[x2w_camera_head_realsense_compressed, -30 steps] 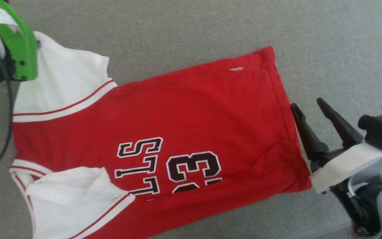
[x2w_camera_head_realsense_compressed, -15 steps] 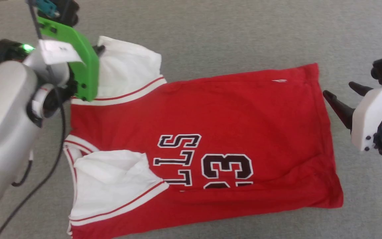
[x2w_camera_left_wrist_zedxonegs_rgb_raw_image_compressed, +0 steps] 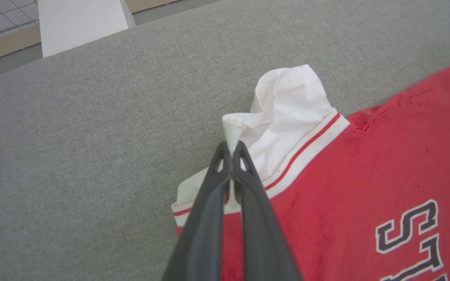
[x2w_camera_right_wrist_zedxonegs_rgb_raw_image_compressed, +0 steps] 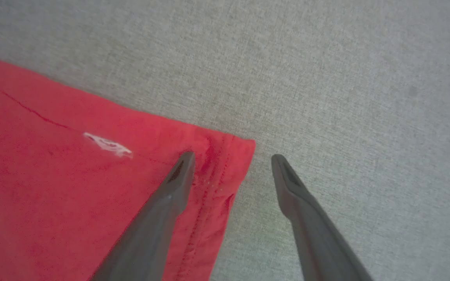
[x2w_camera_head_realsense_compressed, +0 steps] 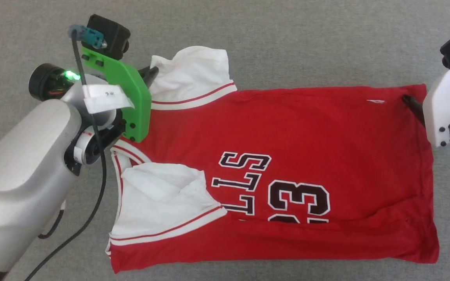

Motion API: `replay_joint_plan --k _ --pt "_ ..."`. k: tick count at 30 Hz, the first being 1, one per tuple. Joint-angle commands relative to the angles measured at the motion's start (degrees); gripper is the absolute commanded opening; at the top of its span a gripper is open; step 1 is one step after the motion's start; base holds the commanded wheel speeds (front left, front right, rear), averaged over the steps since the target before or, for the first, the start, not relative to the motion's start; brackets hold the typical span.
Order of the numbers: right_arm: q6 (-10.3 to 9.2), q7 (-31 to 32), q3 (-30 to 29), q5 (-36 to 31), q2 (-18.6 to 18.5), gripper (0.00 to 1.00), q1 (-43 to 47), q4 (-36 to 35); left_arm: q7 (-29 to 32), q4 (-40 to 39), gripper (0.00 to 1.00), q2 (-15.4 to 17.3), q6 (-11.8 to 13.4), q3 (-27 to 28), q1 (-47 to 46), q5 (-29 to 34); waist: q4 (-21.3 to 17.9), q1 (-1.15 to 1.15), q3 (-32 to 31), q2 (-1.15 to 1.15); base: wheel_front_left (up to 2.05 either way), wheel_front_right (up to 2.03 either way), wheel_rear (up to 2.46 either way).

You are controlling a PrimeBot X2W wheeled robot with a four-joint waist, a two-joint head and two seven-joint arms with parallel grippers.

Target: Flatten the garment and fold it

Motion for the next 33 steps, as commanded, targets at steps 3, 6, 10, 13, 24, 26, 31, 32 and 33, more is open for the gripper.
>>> replay_joint_plan --k 3,6,10,13,24,26,31,32,33 --pt "-0.08 0.0 1.3 -0.8 -0.2 1.00 -1.7 2.3 -0.5 -0.9 0.00 -0.6 0.6 -0.2 1.0 0.8 0.9 0.00 0.6 0.00 0.00 0.00 0.00" --pt "-0.08 -0.1 2.9 -0.6 -0.4 1.00 -2.1 3.5 -0.6 -1.7 0.00 -0.7 0.9 -0.3 1.2 1.0 1.2 0.00 1.1 0.00 0.00 0.00 0.00" --pt "-0.08 -0.5 5.9 -0.1 -1.0 1.00 -1.8 4.6 -0.7 -2.8 0.00 -0.8 1.3 -0.4 1.2 1.1 1.3 0.00 1.8 0.00 0.00 0.00 0.00" --pt "-0.08 -1.7 7.3 0.7 -1.2 0.00 -1.8 4.9 -0.8 -3.1 0.00 -0.8 1.5 -0.5 1.3 1.2 1.4 0.00 2.0 0.00 0.00 0.00 0.00" --pt "-0.08 -10.3 5.8 6.2 -1.3 0.00 -0.9 4.2 -3.4 -2.3 0.00 -0.2 2.9 0.8 4.8 -0.5 1.2 0.00 -5.0 0.00 0.00 0.00 0.00" --pt "-0.08 -11.0 5.5 7.2 -1.7 0.00 0.5 3.3 -3.6 -2.6 0.00 0.2 3.2 1.0 5.8 -0.9 1.3 0.00 -6.5 0.00 0.00 0.00 0.00" --pt "-0.08 -12.5 4.8 9.4 -3.0 0.00 5.7 0.6 -4.1 -4.4 0.00 1.4 4.3 1.2 9.9 -2.6 1.9 0.00 -10.5 0.00 0.00 0.00 0.00" --pt "-0.08 -12.6 4.5 9.7 -3.2 0.00 6.8 0.2 -4.1 -4.9 0.00 1.7 4.6 1.3 10.8 -3.1 2.0 0.00 -11.3 0.00 0.00 0.00 0.00" --pt "-0.08 -12.8 4.2 10.1 -3.4 0.00 8.2 -0.5 -4.1 -5.7 0.00 2.2 4.9 1.3 11.9 -3.4 2.1 0.00 -12.1 0.00 0.00 0.00 0.00"
